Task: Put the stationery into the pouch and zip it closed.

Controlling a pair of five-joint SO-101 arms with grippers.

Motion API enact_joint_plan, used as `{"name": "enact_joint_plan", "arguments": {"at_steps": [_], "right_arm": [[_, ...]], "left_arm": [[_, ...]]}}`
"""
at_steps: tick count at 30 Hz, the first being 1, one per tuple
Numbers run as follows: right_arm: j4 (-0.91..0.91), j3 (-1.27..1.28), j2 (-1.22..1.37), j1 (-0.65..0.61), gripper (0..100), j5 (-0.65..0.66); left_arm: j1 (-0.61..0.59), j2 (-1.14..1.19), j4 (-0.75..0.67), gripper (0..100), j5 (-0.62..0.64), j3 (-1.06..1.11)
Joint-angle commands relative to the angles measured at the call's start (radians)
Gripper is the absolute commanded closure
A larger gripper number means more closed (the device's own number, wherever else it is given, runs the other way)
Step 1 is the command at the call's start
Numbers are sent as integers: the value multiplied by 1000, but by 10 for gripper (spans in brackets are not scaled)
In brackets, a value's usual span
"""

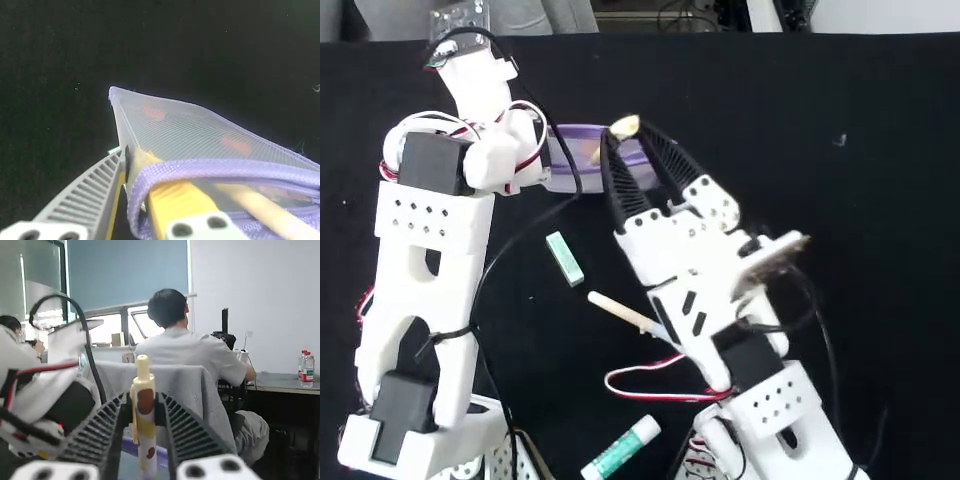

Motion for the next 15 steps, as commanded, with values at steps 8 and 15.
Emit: {"name": "enact_joint_plan", "arguments": {"at_steps": [8,15], "right_arm": [[43,-19,4,-104,630,173],[253,-119,-101,-104,740,238]], "left_arm": [[-4,-43,3,970,11,-13],[-56,-37,-6,970,9,-18]]}}
